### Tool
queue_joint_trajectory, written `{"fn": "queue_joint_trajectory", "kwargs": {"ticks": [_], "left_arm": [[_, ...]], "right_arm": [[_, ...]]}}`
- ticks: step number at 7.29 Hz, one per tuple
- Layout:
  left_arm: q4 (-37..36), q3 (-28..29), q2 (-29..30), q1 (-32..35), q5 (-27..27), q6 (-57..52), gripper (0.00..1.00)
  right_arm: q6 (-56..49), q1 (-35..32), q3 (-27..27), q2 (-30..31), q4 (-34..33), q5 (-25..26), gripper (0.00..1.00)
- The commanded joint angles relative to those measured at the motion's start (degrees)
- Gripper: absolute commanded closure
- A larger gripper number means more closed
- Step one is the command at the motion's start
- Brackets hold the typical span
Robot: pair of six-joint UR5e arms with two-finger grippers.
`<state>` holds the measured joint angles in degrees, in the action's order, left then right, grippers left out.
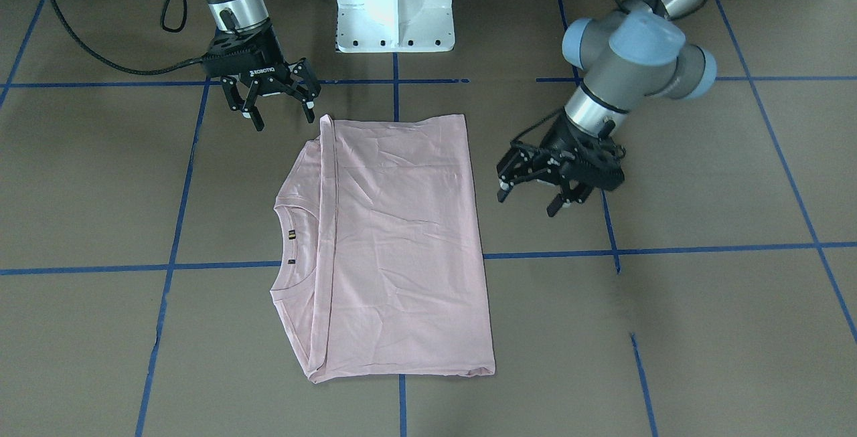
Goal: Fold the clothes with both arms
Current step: 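Move the left gripper down to the shirt edge nearest the robot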
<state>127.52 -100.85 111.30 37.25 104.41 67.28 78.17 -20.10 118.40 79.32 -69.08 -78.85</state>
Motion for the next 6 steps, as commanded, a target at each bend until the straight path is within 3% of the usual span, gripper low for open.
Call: {"fn": "queue_joint_trajectory", "kwargs": {"ticks": [1,2,3,4,6], "left_arm": [[-12.75,-13.63,-4.08,-13.47,-9.10,10.44,0.00],[-15.26,-13.67,-3.90,-17.96,-12.53,16.94,0.02],[-15.45,-12.80,-4.08,-20.18,-14.74,22.75,0.33],[-15.46,-10.88,-3.73,-22.29,-15.11,28.38,0.48],[-15.46,-8.76,-3.46,-22.84,-15.11,30.54,0.49]], "right_arm": [[0.23,-0.46,0.07,0.05,0.00,-0.07,0.00],[0.23,-0.55,0.07,-0.04,0.00,-0.07,0.00],[0.23,-0.55,-0.01,-0.04,0.00,-0.07,0.00],[0.23,-0.55,-0.01,-0.04,0.00,-0.07,0.00],[0.85,-0.55,-0.10,-0.13,0.00,-0.07,0.00]]}}
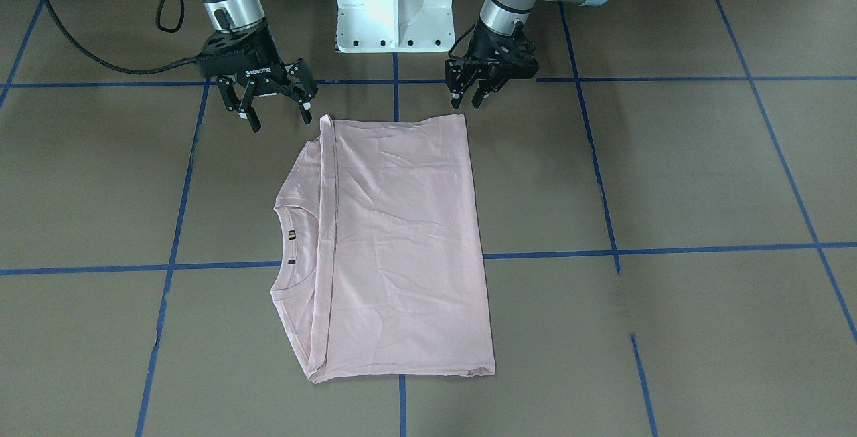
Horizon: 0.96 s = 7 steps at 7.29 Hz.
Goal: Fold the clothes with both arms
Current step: 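Move the right gripper to the shirt corner nearest the robot beside the left gripper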
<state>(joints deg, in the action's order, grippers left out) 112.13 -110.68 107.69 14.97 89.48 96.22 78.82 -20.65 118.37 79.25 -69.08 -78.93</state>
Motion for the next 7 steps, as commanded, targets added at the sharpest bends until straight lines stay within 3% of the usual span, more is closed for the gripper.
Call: {"fn": "queue_joint_trajectory", "kwargs": {"ticks": [1,7], "left_arm": [[-0.07,1.25,0.24,-0.56,-0.18,1.35,0.48],[0.11,4.41,2.34,-0.12,-0.18,1.17,0.49]], "right_arm": [[0.20,0.00,-0.07,-0.06,0.00,0.00,0.00],[0.28,0.00,-0.33,-0.06,0.00,0.00,0.00]]}}
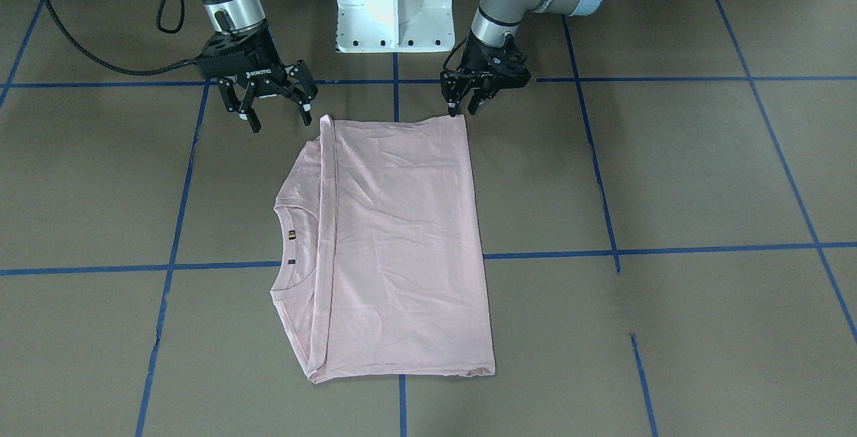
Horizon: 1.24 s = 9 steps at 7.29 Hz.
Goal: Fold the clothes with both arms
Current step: 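Move the right gripper to the shirt corner nearest the robot beside the left gripper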
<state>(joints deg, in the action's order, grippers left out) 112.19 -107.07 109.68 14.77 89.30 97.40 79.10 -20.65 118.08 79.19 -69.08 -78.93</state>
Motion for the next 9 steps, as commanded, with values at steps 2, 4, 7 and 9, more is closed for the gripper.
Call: {"fn": "queue_joint_trajectory", "kwargs": {"ticks": [2,4,7,9], "left_arm": [[0.04,2.48,1.41,0.09,0.00,-0.01,0.51],[0.04,2.57,1.41,0.09,0.00,-0.10,0.52],[0.22,2.48,1.50,0.09,0.09,-0.89,1.00],[0.22,2.40,1.50,0.61,0.09,-3.96,1.00]], "right_arm": [[0.00,0.00,-0.13,0.00,0.00,0.00,0.00],[0.00,0.00,-0.22,0.00,0.00,0.00,0.00],[0.00,0.00,-0.31,0.00,0.00,0.00,0.00],[1.91,0.26,-1.26,-0.44,-0.26,0.35,0.00]]}}
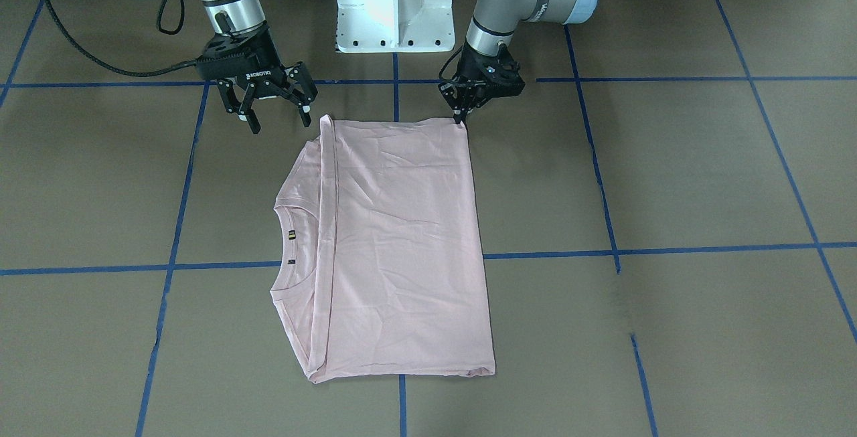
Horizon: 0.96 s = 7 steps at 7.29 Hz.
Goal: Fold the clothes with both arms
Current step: 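Move the right gripper to the shirt corner nearest the robot beside the left gripper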
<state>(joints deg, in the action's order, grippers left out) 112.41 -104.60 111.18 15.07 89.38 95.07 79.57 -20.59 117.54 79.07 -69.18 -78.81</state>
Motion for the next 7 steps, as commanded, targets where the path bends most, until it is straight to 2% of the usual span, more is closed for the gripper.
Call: {"fn": "queue_joint_trajectory", "kwargs": {"ticks": [1,3,4,5,7], "left_arm": [[0.09,-0.08,0.01,0.49,0.00,-1.64,1.00],[0.00,-0.69,0.09,0.58,0.00,-1.64,1.00],[0.00,-0.69,0.09,0.58,0.00,-1.64,1.00],[0.09,-0.69,0.09,0.58,0.09,-1.55,1.00],[0.09,-0.78,0.44,0.49,0.09,-1.55,1.00]], "right_arm": [[7.73,0.55,-2.91,-2.67,-2.34,0.32,0.05],[15.48,2.47,-6.60,-9.52,-13.56,0.41,0.22],[16.13,3.35,-9.58,-12.16,-14.92,0.93,0.27],[16.05,4.06,-11.26,-12.97,-15.11,1.46,0.36],[15.35,5.64,-11.28,-13.24,-17.64,1.90,0.39]]}}
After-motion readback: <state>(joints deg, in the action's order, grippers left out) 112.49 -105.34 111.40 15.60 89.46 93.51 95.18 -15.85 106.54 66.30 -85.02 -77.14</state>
